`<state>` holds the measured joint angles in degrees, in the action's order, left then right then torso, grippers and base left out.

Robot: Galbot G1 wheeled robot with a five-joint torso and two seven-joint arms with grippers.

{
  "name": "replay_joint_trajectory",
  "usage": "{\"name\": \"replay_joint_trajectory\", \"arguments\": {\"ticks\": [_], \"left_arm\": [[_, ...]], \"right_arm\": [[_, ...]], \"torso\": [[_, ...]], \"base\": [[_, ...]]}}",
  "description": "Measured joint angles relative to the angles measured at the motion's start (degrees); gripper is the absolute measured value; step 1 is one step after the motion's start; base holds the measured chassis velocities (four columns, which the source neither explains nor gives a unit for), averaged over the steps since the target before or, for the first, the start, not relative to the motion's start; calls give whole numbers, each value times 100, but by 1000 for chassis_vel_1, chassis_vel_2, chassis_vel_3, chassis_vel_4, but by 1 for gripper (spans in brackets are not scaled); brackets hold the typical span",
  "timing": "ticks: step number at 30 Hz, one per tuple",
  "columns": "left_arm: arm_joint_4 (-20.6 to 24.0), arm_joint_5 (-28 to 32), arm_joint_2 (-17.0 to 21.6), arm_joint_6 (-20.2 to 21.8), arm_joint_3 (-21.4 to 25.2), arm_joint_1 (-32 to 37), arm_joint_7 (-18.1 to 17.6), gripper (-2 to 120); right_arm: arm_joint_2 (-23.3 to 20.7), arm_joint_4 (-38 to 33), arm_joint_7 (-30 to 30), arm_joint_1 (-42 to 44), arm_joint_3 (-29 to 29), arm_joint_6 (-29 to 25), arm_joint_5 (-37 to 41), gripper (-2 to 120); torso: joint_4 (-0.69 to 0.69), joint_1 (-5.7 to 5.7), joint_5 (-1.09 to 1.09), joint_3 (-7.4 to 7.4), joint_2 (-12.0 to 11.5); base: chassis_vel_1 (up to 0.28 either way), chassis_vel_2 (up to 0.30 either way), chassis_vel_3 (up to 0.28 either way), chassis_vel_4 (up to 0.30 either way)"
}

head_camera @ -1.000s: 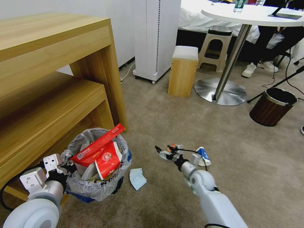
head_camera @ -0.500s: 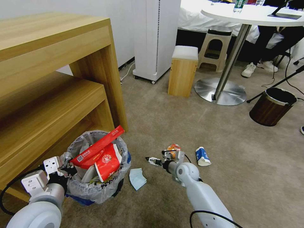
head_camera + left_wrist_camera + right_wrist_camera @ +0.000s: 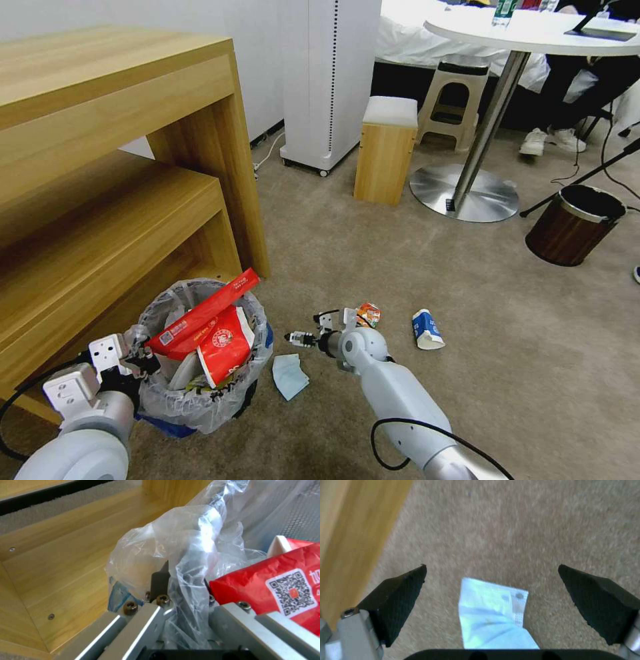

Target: Pick up the trash bin and place the garbage on the floor into it.

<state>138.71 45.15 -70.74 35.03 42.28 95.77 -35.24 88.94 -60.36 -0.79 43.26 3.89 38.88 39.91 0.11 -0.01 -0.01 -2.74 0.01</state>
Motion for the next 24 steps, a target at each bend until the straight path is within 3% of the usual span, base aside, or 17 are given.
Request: {"name": "replay_joint_trajectory", "arguments": {"ticks": [14,17,19,24], "left_arm": [[-5,-45,-49,-4,-24,-7,3,0],[-6,-45,-48,-4,-22,-12,3,0],[-2,-41,-28,-4,-6,-36,-3,0],[5,-32,-24,-1,-8,-53,-5,0]], "right_arm": [[277,607,-517,-86,-69,-398,-759,98],[319,702,-567,-135,-63,-424,-825,93],[328,797,-665,-175,-51,-428,-953,80],[329,803,-737,-139,-65,-371,-1066,63]], "torso": [[0,0,0,0,0],[0,0,1,0,0],[0,0,0,0,0],[0,0,1,0,0]], "base": [[0,0,0,0],[0,0,0,0],[0,0,0,0],[0,0,0,0]]}}
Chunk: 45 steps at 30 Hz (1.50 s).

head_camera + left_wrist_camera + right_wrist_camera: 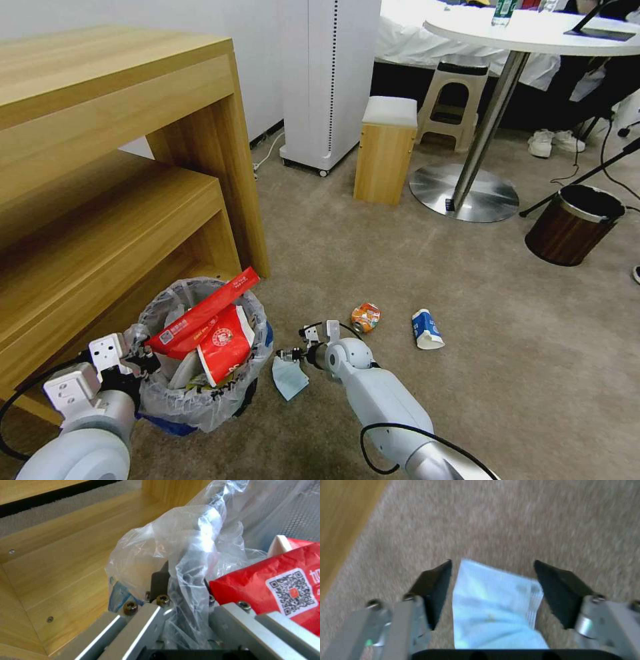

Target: Pick up the trash bin and place the garbage on the floor into it.

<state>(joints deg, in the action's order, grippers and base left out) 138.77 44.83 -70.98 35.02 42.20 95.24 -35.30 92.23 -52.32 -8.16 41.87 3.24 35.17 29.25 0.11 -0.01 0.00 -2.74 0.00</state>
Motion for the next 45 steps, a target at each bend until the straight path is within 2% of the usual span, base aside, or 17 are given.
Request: {"name": "replay_joint_trajectory", "arguments": {"ticks": [1,3,5,7,9,11,13,17,26,29,30,33,34,36,37,40,45], "left_arm": [[0,0,0,0,0,0,0,0],[-5,1,-12,2,-20,-17,-1,0],[-5,1,-13,2,-22,-18,-1,0],[-20,1,-19,6,-45,-35,-1,0],[-21,1,-19,7,-47,-40,-1,0],[-27,5,-14,9,-48,-57,-1,0],[-28,5,-13,10,-48,-56,-1,0],[-34,8,-9,11,-46,-54,-1,0],[-33,34,21,11,-42,-51,1,0],[-1,113,70,13,-17,-69,-1,0],[-1,113,70,13,-17,-69,-1,0],[4,191,100,15,-14,-102,-5,0],[4,191,100,15,-14,-102,-5,0],[-14,310,121,24,-42,-133,-43,0],[-14,310,121,24,-42,-133,-43,0],[-79,418,134,32,-90,-158,-70,0],[-142,478,147,46,-145,-175,-79,0]], "right_arm": [[0,0,0,0,0,0,0,63],[-1,3,-45,36,-8,23,-96,50],[-2,5,-46,37,-8,23,-102,50],[-3,15,-58,63,-4,37,-160,36],[-4,14,-62,73,-5,40,-174,34],[-5,16,-71,104,-10,44,-258,22],[-5,18,-72,103,-10,44,-269,20],[-7,33,-73,104,-3,24,-371,0],[-134,-382,-14,244,-27,-112,-286,0],[-699,-1420,101,531,-140,-143,7,0],[-699,-1420,101,531,-140,-143,7,0],[-1274,-2592,202,820,-211,-147,452,0],[-1274,-2592,202,820,-211,-147,452,0],[-1786,-3597,196,1073,-175,-218,725,0],[-1786,-3597,196,1073,-175,-218,725,0],[-2448,-4713,-64,1296,-22,-735,942,0],[-2990,-5463,-545,1346,176,-1368,1072,0]], "torso": [[0,0,0,0,0],[0,0,0,0,0],[0,0,0,0,0],[0,0,0,0,0],[0,0,0,0,0],[0,0,0,0,0],[0,0,0,0,0],[0,0,0,0,0],[-1,0,1,0,0],[0,0,1,0,0],[0,0,1,0,0],[0,0,2,0,0],[0,0,2,0,0],[0,0,3,0,0],[0,0,3,0,0],[1,0,2,1,0],[1,0,0,0,0]], "base": [[0,0,0,0],[0,0,0,0],[0,0,0,0],[0,0,0,0],[0,0,0,0],[0,0,0,0],[0,0,0,0],[0,0,0,0],[0,0,0,0],[0,0,0,0],[0,0,0,0],[0,0,0,0],[0,0,0,0],[0,0,0,0],[0,0,0,0],[0,0,0,0],[0,0,0,0]]}}
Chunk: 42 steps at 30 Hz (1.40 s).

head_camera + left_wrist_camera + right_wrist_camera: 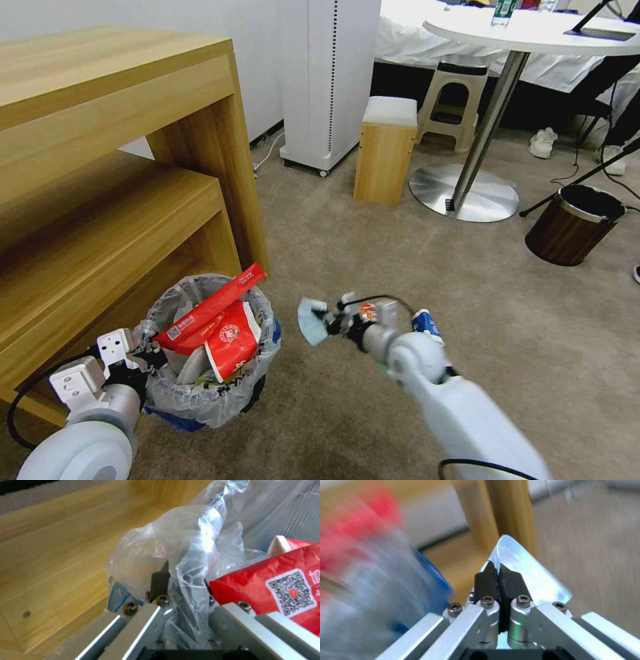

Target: Pick up the trash bin and place the garbage on the floor into it.

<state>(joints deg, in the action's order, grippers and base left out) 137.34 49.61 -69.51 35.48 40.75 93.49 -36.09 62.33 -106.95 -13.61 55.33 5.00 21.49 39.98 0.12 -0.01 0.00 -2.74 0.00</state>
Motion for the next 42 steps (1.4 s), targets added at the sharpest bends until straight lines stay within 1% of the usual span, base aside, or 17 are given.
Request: {"name": "replay_joint_trajectory", "arguments": {"ticks": [2,3,6,7,9,10,11,13,14,15,18,19,22,27,29,34,42], "left_arm": [[-34,16,9,4,-37,-6,-5,0],[-34,16,9,4,-37,-6,-5,0],[-78,16,14,10,-81,-7,-7,0],[-78,16,14,10,-81,-7,-7,0],[-84,16,14,12,-107,-6,-9,0],[-84,16,15,15,-135,0,-9,0],[-84,16,15,15,-135,0,-9,0],[-75,12,15,18,-192,10,-11,0],[-38,8,12,19,-262,20,-12,0],[-38,8,12,19,-262,20,-12,0],[33,2,-12,25,-411,32,-11,0],[33,2,-12,25,-411,32,-11,0],[97,3,-16,34,-496,37,-12,0],[167,51,-1,48,-509,47,-22,0],[246,108,6,68,-528,51,-42,0],[333,140,-4,89,-600,70,-54,0],[350,135,-31,93,-631,83,-56,0]], "right_arm": [[-206,-344,-360,-60,68,-364,198,0],[-206,-344,-360,-60,68,-364,198,0],[-324,-716,-1065,-195,126,-771,505,0],[-324,-716,-1065,-195,126,-771,505,0],[-333,-914,-1495,-268,130,-908,709,0],[-311,-991,-1823,-312,107,-1002,813,0],[-311,-991,-1823,-312,107,-1002,813,0],[-249,-977,-2214,-362,46,-1136,854,0],[-166,-865,-2508,-407,-20,-1235,856,0],[-166,-865,-2508,-407,-20,-1235,856,0],[77,-467,-2953,-505,-201,-1443,843,0],[77,-467,-2953,-505,-201,-1443,843,0],[341,-67,-3203,-595,-378,-1575,790,0],[469,199,-3339,-678,-489,-1643,635,0],[552,429,-3359,-761,-581,-1702,491,0],[651,672,-3356,-812,-686,-1788,310,0],[780,805,-3348,-832,-789,-1830,216,0]], "torso": [[0,0,1,-1,0],[0,0,1,-1,0],[-1,0,0,0,0],[-1,0,0,0,0],[-1,0,0,0,0],[-1,0,0,0,0],[-1,0,0,0,0],[-1,0,0,0,0],[-1,0,-1,0,0],[-1,0,-1,0,0],[-1,0,0,-1,0],[-1,0,0,-1,0],[-1,0,-1,-1,0],[-1,0,-1,-1,-1],[-1,0,-1,-1,0],[-1,0,-1,-1,0],[-1,0,-1,-1,-1]], "base": [[0,0,0,0],[0,0,0,0],[0,0,0,0],[0,0,0,0],[0,0,0,0],[0,0,0,0],[0,0,0,0],[0,0,0,0],[0,0,0,0],[0,0,0,0],[0,0,0,0],[0,0,0,0],[0,0,0,0],[0,0,0,0],[0,0,0,0],[0,0,0,0],[0,0,0,0]]}}
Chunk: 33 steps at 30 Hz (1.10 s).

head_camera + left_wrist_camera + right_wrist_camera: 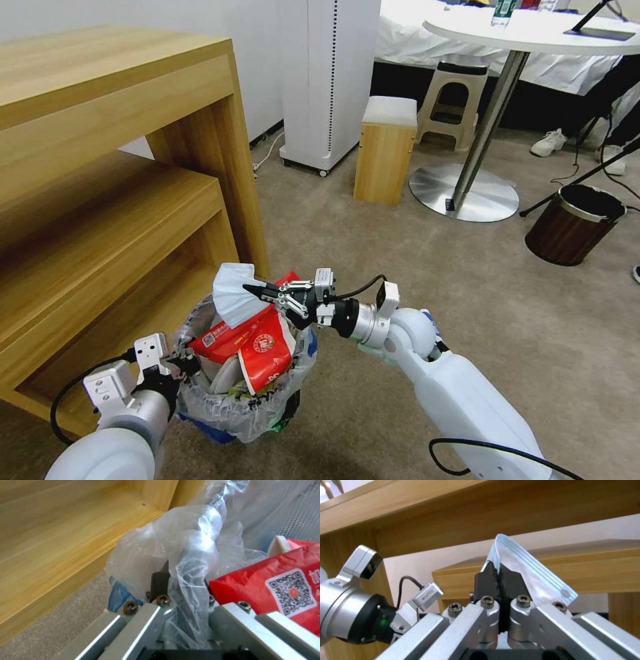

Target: Pick up the trash bin and place the garbage on the floor into it.

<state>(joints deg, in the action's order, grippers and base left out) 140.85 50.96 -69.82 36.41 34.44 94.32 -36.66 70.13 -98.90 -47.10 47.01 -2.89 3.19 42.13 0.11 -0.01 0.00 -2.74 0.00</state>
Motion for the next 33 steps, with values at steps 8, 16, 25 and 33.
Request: {"name": "replay_joint_trajectory", "arguments": {"ticks": [8,16,25,33], "left_arm": [[28,-18,-25,7,16,25,0,0],[33,-65,-65,10,13,35,13,0],[-60,6,9,10,205,-30,26,0],[-325,50,67,-24,339,-161,-117,0]], "right_arm": [[-7,10,-23,38,-102,50,-151,19],[-115,-129,327,120,-153,262,-263,47],[-318,-600,675,194,377,177,324,79],[-578,-942,2337,555,1288,265,206,100]], "torso": [[0,0,0,0,0],[0,0,0,0,0],[0,0,0,0,0],[0,0,0,0,0]], "base": [[0,0,0,0],[0,0,0,0],[0,0,0,0],[0,0,0,0]]}}
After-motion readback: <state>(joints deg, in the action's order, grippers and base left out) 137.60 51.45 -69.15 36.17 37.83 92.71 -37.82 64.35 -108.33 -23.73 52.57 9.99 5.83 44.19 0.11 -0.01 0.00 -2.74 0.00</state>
